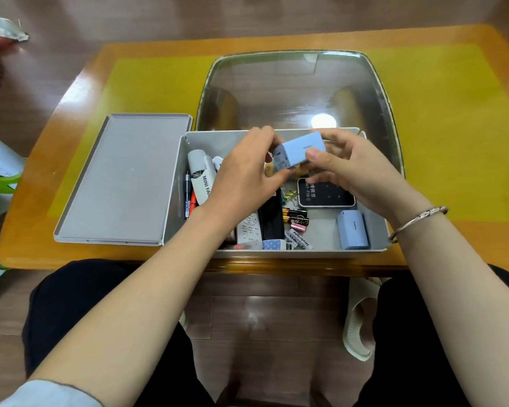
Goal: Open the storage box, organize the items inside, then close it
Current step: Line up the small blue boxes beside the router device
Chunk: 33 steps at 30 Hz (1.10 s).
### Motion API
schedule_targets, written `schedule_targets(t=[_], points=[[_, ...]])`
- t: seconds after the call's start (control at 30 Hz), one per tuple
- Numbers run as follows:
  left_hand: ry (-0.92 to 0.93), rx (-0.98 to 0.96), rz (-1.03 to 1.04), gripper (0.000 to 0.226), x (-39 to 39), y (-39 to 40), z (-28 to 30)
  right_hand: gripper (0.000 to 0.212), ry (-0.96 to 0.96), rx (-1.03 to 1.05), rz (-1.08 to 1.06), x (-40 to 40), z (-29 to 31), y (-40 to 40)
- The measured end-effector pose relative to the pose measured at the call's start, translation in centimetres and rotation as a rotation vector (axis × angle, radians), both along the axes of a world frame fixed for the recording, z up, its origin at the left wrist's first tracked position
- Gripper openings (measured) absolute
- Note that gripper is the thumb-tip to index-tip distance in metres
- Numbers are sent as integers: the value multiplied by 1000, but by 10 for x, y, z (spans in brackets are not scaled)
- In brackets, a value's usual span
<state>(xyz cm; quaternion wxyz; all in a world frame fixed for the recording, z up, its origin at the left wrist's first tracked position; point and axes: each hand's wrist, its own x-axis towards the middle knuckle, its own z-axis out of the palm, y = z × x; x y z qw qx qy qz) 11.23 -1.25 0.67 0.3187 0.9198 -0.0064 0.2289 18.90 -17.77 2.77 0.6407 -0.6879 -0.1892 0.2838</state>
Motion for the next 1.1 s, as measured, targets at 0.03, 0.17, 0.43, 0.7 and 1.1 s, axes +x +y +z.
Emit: schedule_targets(t=[0.03, 0.17, 0.43, 0.7, 1.1], points=[[0, 7, -3, 28, -1, -3, 0, 49, -49, -49, 3, -1, -1, 1], [42, 9, -27, 31, -1, -14, -5, 52, -206, -255, -59, 0, -9, 2], [640, 179, -388, 66, 6, -19, -24, 63, -488, -593, -71, 23, -6, -29], [610, 574, -570, 23, 6, -41, -41, 67, -517, -633, 47, 26, -8, -37], [515, 391, -460, 16, 9, -15, -10, 60, -509, -618, 75, 30, -8, -47]])
